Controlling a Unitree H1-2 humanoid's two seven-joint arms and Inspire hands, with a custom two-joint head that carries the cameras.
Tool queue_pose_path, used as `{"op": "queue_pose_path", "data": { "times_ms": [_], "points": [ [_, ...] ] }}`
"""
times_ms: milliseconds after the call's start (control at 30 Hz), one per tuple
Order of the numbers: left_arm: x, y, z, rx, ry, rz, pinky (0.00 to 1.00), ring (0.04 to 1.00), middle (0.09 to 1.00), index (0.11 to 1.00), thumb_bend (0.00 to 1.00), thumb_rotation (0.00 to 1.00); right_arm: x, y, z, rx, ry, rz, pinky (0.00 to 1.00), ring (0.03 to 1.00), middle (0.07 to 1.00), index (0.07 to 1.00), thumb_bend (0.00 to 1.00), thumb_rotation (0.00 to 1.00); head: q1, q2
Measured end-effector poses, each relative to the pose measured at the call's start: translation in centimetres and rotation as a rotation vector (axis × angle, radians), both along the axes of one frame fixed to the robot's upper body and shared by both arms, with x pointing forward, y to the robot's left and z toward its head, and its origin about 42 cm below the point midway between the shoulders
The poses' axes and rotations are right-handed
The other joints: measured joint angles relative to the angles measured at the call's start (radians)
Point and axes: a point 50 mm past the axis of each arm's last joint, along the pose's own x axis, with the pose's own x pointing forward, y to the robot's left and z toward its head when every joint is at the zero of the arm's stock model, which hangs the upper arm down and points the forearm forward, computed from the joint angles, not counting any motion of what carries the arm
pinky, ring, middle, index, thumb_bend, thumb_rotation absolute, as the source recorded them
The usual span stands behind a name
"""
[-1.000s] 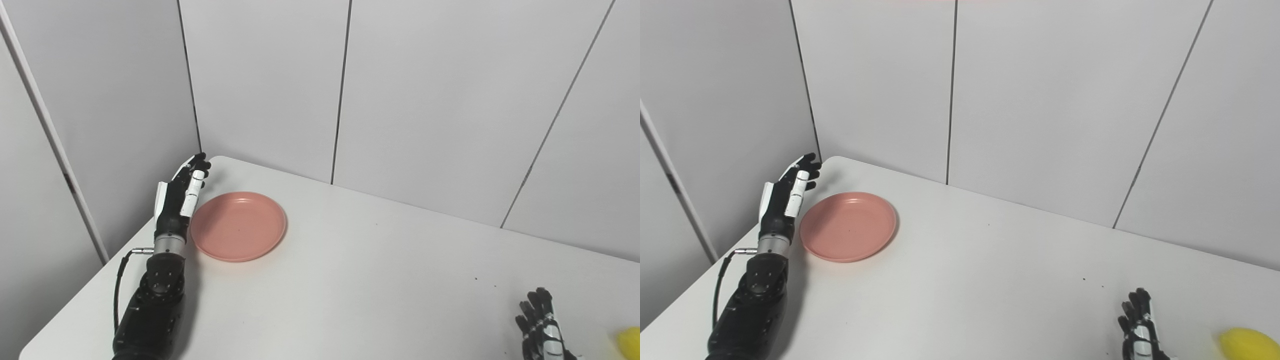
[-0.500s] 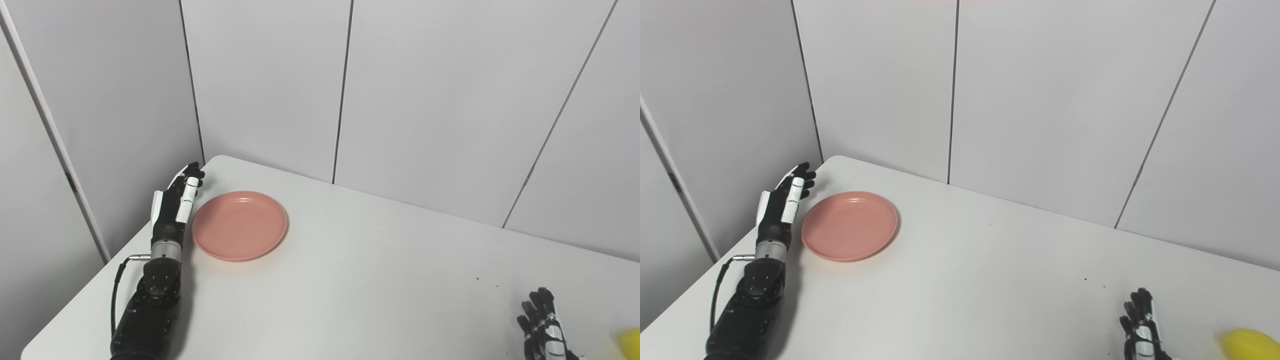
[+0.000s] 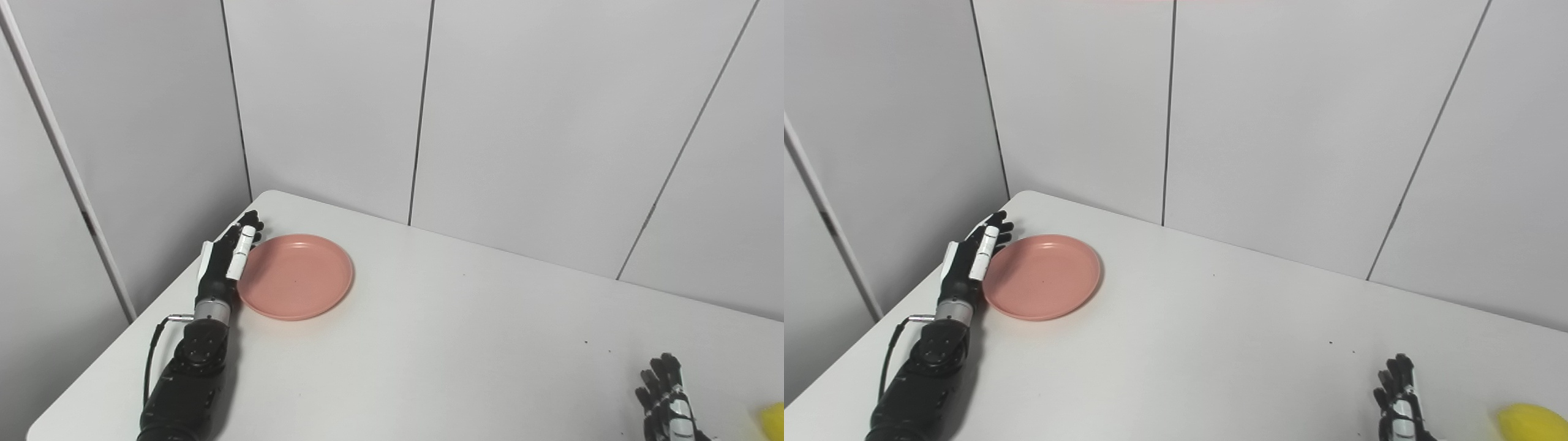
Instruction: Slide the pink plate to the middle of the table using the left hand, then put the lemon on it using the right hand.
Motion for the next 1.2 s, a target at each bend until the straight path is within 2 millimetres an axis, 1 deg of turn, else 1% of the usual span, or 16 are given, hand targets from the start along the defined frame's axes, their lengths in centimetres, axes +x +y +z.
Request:
{"op": "queue_pose_path", "data": {
  "times_ms": [133,200,233,300,367,533,700,833,933,1067,1200],
  "points": [
    [0.3,-0.2,0.1,0.007,0.007,-0.031,0.82,0.836,0.829,0.833,0.78,1.0,0.0,0.0,0.0,0.001,0.0,0.0,1.0,0.992,0.993,1.0,0.63,1.0,0.0,0.002],
    [0.3,-0.3,0.1,0.004,0.01,-0.039,0.83,0.834,0.826,0.83,0.79,1.0,0.0,0.0,0.0,0.001,-0.001,0.0,1.0,0.995,0.994,1.0,0.63,1.0,0.0,0.003],
    [0.3,-0.3,0.2,-0.005,0.011,-0.044,0.85,0.839,0.827,0.831,0.82,1.0,-0.1,0.0,0.0,0.001,-0.001,0.0,1.0,0.995,0.994,1.0,0.62,1.0,0.0,0.003],
    [0.3,-0.2,0.2,-0.023,0.01,-0.049,0.86,0.844,0.831,0.832,0.85,1.0,-0.1,0.0,0.0,0.001,0.0,-0.001,1.0,0.994,0.993,1.0,0.62,1.0,0.0,0.005],
    [0.4,-0.2,0.3,-0.039,0.01,-0.057,0.87,0.847,0.834,0.834,0.86,1.0,-0.2,0.0,0.0,0.002,0.0,-0.001,1.0,0.992,0.992,1.0,0.62,1.0,0.0,0.006],
    [0.4,-0.4,0.4,-0.056,0.012,-0.076,0.88,0.859,0.843,0.843,0.83,1.0,-0.3,0.0,0.0,0.002,0.0,-0.002,1.0,0.992,0.993,1.0,0.61,1.0,-0.002,0.006],
    [0.5,-0.5,0.3,-0.059,0.013,-0.086,0.87,0.845,0.832,0.831,0.81,1.0,-0.4,0.0,0.0,-0.003,-0.001,-0.004,1.0,0.993,0.995,1.0,0.61,1.0,-0.005,0.009],
    [0.5,-0.7,0.4,-0.054,0.018,-0.102,0.89,0.85,0.827,0.827,0.78,1.0,-0.4,0.0,0.0,-0.007,-0.001,-0.006,1.0,0.989,0.993,1.0,0.61,1.0,-0.006,0.009],
    [0.7,-1.1,0.7,-0.051,0.031,-0.124,0.91,0.855,0.831,0.832,0.79,1.0,-0.5,0.0,0.0,-0.006,-0.001,-0.006,1.0,0.988,0.991,0.998,0.6,1.0,-0.006,0.011],
    [0.8,-1.6,0.8,-0.051,0.042,-0.139,0.89,0.853,0.833,0.832,0.8,1.0,-0.5,0.0,0.0,-0.006,-0.002,-0.008,1.0,0.991,0.994,1.0,0.59,1.0,-0.009,0.011],
    [1.0,-2.4,1.4,-0.053,0.061,-0.154,0.91,0.866,0.844,0.836,0.82,1.0,-0.6,0.0,0.0,-0.007,-0.003,-0.009,1.0,0.99,0.992,0.999,0.59,1.0,-0.017,0.014]
  ]
}}
